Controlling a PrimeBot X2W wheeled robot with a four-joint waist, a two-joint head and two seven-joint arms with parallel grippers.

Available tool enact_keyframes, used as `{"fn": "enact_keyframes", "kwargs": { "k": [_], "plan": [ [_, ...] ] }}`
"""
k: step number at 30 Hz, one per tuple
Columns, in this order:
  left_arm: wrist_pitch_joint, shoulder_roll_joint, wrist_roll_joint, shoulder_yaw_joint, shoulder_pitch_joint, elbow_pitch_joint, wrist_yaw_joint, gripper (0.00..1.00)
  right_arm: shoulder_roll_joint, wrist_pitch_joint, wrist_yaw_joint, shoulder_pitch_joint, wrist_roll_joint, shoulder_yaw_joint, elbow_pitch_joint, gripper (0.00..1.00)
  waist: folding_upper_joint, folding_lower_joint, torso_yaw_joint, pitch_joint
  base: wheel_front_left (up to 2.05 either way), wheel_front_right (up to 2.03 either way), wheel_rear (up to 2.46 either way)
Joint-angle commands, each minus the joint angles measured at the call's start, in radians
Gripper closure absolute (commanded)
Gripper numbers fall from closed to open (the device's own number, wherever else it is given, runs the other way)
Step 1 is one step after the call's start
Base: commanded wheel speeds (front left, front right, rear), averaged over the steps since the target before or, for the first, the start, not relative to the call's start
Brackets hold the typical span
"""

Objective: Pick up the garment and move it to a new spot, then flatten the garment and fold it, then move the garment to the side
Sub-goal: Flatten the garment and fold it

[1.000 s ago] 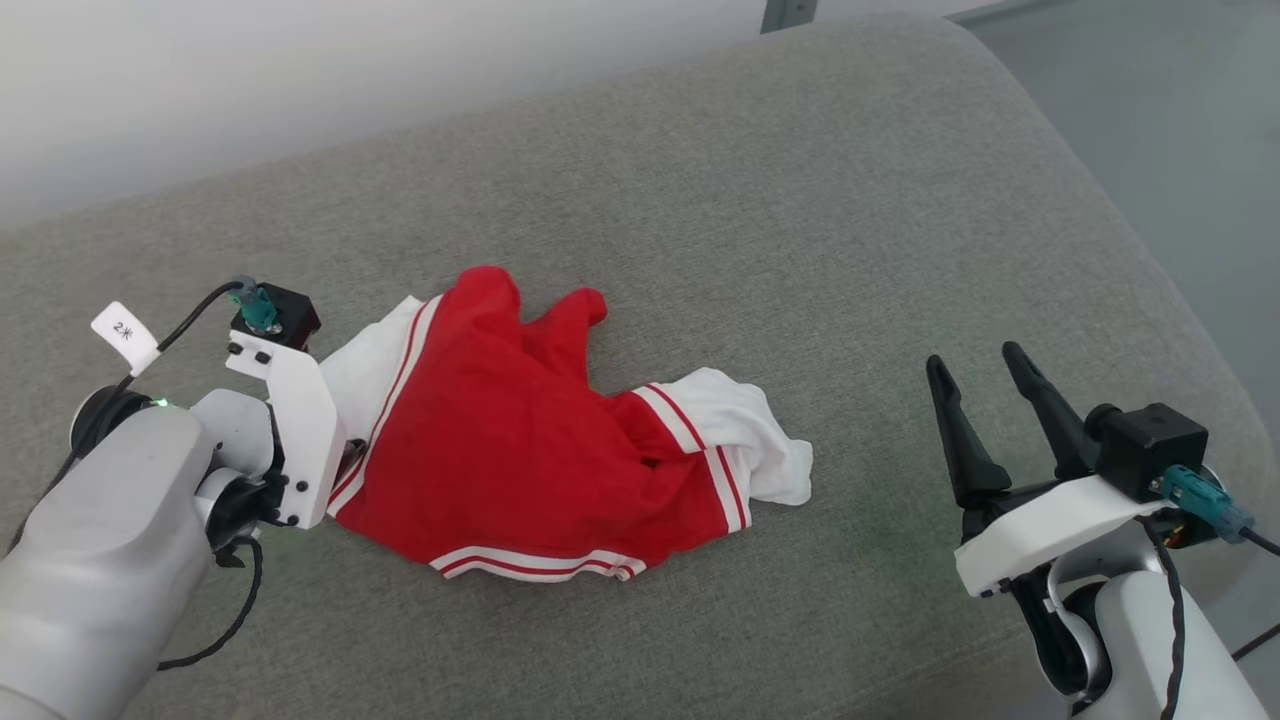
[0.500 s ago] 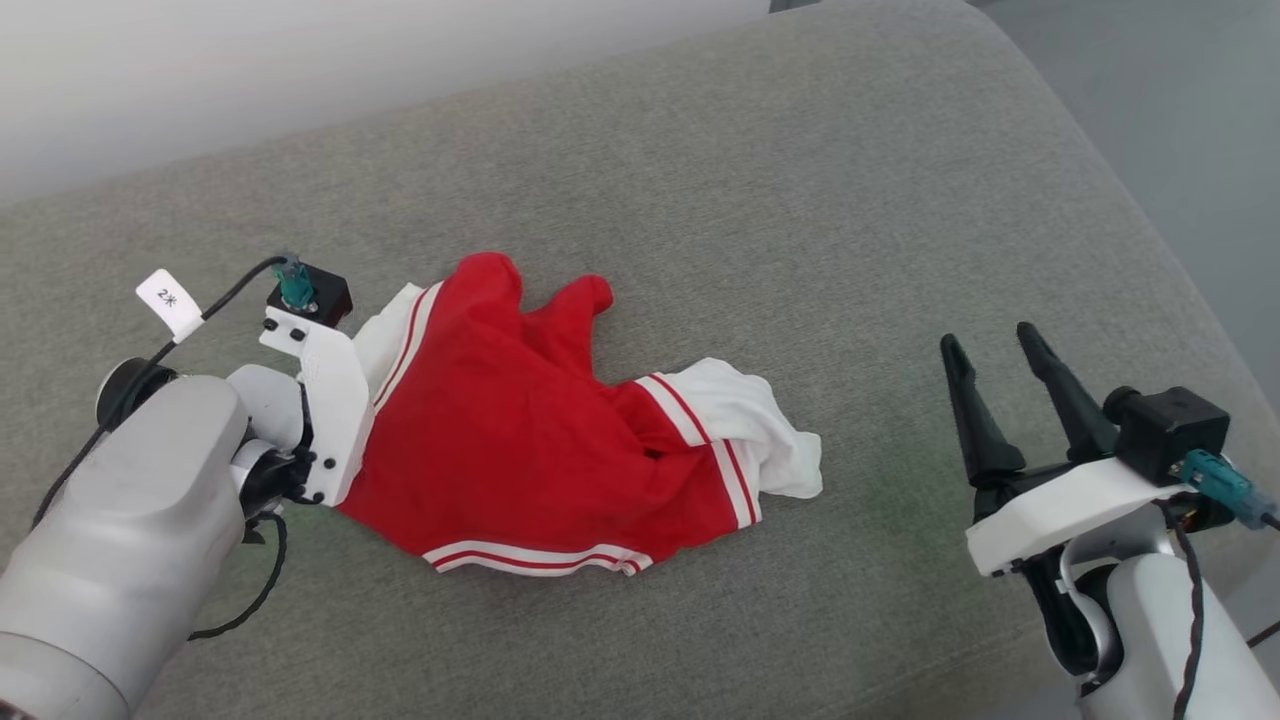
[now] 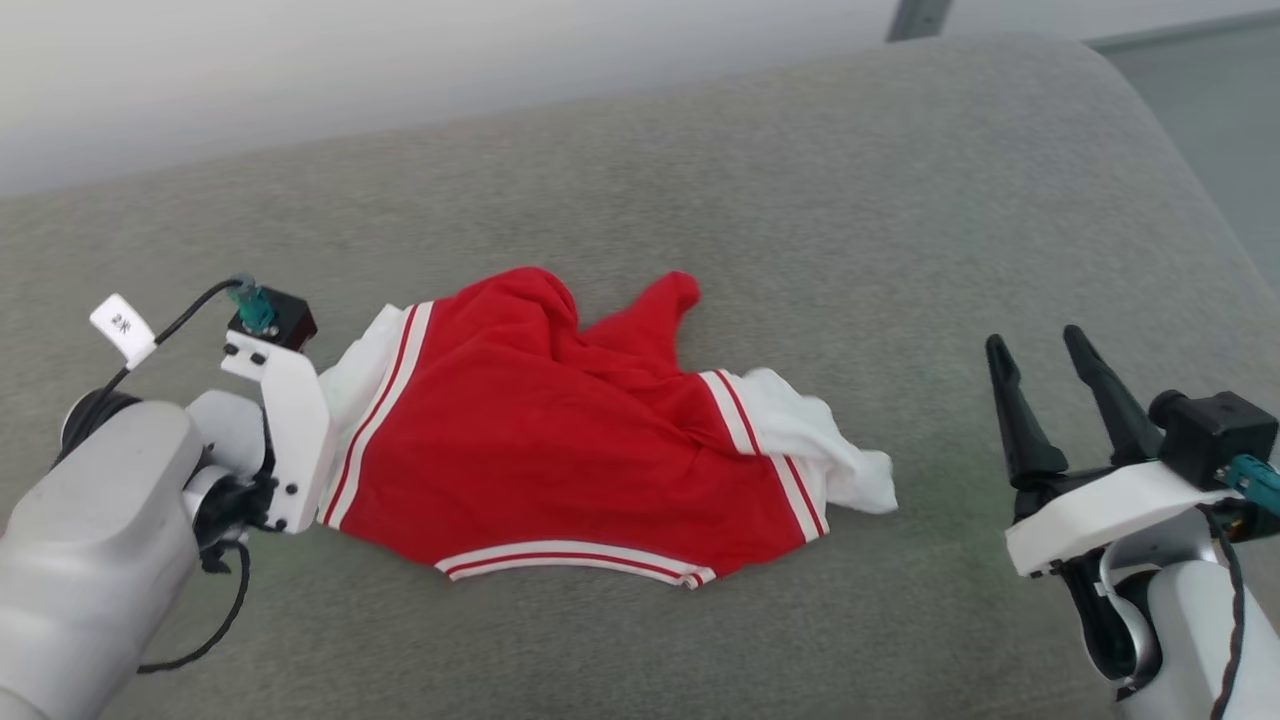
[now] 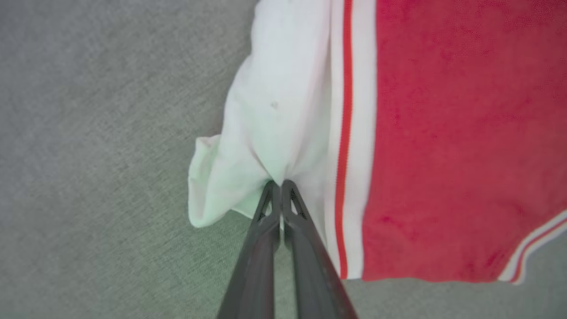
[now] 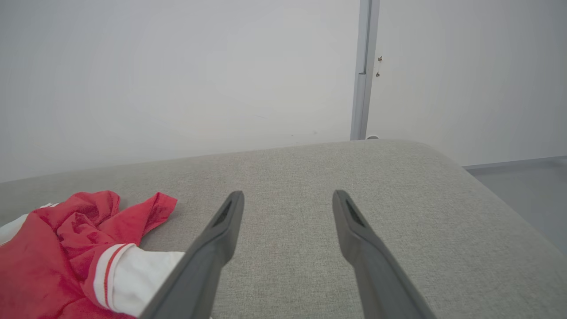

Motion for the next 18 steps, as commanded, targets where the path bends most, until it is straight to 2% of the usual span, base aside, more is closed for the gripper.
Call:
{"fn": "enact_keyframes", "kwargs": {
  "k": [1,10,18],
  "plan": [
    [0.007,0.018,-0.013,-0.002,0.030,-0.010,0.004,1.00,-0.005,0.006,0.000,0.014,-0.008,-0.008,-0.010,0.00,0.0000,0.0000,0.034,-0.013,0.00,0.00,0.00],
    [0.054,0.075,-0.092,0.020,0.164,-0.103,0.065,1.00,-0.006,0.035,0.000,0.033,-0.018,-0.039,-0.043,0.00,0.0000,0.0000,0.104,-0.029,0.00,0.00,0.00],
    [0.144,0.110,-0.175,0.032,0.295,-0.199,0.156,1.00,0.001,0.051,0.000,0.035,-0.017,-0.045,-0.058,0.00,0.0000,0.0000,0.139,-0.029,0.00,0.00,0.00]
  ]
}}
